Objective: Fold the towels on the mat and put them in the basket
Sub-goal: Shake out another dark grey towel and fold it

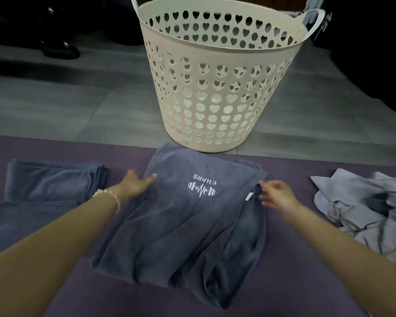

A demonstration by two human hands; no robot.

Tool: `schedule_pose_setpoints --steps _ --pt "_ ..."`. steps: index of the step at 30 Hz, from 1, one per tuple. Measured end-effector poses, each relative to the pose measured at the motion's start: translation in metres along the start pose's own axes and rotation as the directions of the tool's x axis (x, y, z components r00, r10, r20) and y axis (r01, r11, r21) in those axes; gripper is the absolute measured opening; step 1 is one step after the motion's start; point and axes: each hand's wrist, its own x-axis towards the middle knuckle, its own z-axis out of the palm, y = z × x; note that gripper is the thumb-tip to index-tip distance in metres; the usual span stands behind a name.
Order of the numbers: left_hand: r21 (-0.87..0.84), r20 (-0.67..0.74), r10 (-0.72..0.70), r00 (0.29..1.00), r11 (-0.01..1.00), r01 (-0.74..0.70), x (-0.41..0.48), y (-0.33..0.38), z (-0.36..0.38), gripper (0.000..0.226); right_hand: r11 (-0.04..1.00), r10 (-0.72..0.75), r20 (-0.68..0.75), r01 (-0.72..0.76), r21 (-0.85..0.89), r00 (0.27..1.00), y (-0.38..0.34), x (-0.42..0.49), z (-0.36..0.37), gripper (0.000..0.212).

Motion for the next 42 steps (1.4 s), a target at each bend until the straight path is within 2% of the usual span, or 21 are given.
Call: schedule_pose_setpoints --steps 2,3,6,10,11,13,16,18,21,22,24,25,26,27,29,31,35,38,40,42 --pt "0.231 0.098 -0.033 0.995 0.973 0.01 0.022 -0.062 0.002 0.136 0.995 0.085 0.148 -0.078 -0.054 0.985 0.032 -0.03 0.01 0.016" --pt "0.294 0.122 -0.045 0.992 0.956 0.007 0.031 -0.088 0.004 0.133 0.988 0.144 0.237 -0.125 -0.093 0.961 0.045 -0.047 0.015 0.018" --pt "0.296 0.111 -0.053 0.992 0.955 0.017 0.004 -0.11 0.0 0.107 0.957 0.259 0.405 -0.175 -0.232 0.877 0.073 -0.09 0.026 0.027" --pt "0.314 0.109 0.02 0.994 0.948 -0.053 -0.04 -0.116 -0.004 0.056 0.935 0.281 0.508 -0.113 -0.337 0.814 0.094 -0.124 0.041 0.026" --pt "0.347 0.1 0.034 0.994 0.936 -0.067 -0.052 -0.118 -0.004 0.049 0.927 0.27 0.527 -0.07 -0.368 0.806 0.098 -0.131 0.045 0.025" --pt "0.387 0.082 0.065 0.994 0.918 -0.092 -0.069 -0.128 -0.006 0.052 0.928 0.192 0.541 0.028 -0.372 0.819 0.106 -0.142 0.053 0.025" --pt "0.393 0.092 0.01 0.996 0.918 -0.046 -0.084 -0.146 -0.013 0.061 0.929 0.016 0.477 0.163 -0.332 0.879 0.115 -0.15 0.063 0.022" --pt "0.346 0.112 0.015 0.994 0.937 -0.053 -0.098 -0.149 -0.014 0.044 0.922 -0.02 0.465 0.196 -0.334 0.885 0.12 -0.154 0.066 0.025" --pt "0.02 0.085 0.036 0.996 0.999 -0.038 -0.113 -0.145 -0.014 0.022 0.953 0.017 0.467 0.127 -0.275 0.884 0.13 -0.155 0.07 0.044" --pt "-0.073 0.06 0.039 0.997 0.997 -0.035 -0.117 -0.143 -0.017 0.021 0.977 0.056 0.466 0.046 -0.206 0.883 0.129 -0.157 0.068 0.052" --pt "-0.189 -0.01 0.054 0.998 0.98 -0.055 -0.122 -0.135 -0.023 0.023 0.995 0.092 0.47 -0.094 -0.019 0.878 0.12 -0.162 0.055 0.056" --pt "-0.261 -0.038 0.058 0.998 0.963 -0.066 -0.125 -0.132 -0.029 0.026 0.994 0.071 0.438 -0.1 0.043 0.896 0.115 -0.164 0.045 0.063" --pt "-0.313 -0.042 0.07 0.997 0.946 -0.08 -0.128 -0.129 -0.036 0.026 0.998 0.023 0.374 -0.046 0.053 0.927 0.11 -0.166 0.03 0.071" --pt "-0.331 -0.017 0.09 0.996 0.939 -0.091 -0.131 -0.127 -0.043 0.022 0.999 -0.032 0.299 0.021 0.04 0.954 0.107 -0.168 0.013 0.068" --pt "-0.244 0.097 0.099 0.99 0.967 -0.073 -0.139 -0.132 -0.051 0.016 0.991 -0.119 0.168 0.127 -0.039 0.979 0.107 -0.171 -0.024 0.045" --pt "-0.125 0.197 0.048 0.979 0.992 -0.024 -0.146 -0.145 -0.048 0.019 0.974 -0.149 0.081 0.161 -0.157 0.985 0.12 -0.173 -0.058 0.037" --pt "0.079 0.267 -0.019 0.963 0.997 -0.002 -0.16 -0.166 -0.019 0.021 0.929 -0.06 0.067 0.081 -0.361 0.996 0.162 -0.178 -0.078 0.039" --pt "0.26 0.248 -0.044 0.968 0.965 -0.023 -0.16 -0.175 -0.003 0.036 0.851 -0.009 0.1 0.06 -0.522 0.995 0.176 -0.179 -0.065 0.045" --pt "0.363 0.216 -0.036 0.976 0.93 -0.046 -0.159 -0.179 0.002 0.042 0.871 0.051 0.082 -0.004 -0.492 0.995 0.175 -0.176 -0.056 0.042" --pt "0.446 0.242 -0.063 0.968 0.893 -0.053 -0.157 -0.185 0.005 0.041 0.909 0.093 0.047 -0.065 -0.411 0.995 0.172 -0.172 -0.048 0.041"
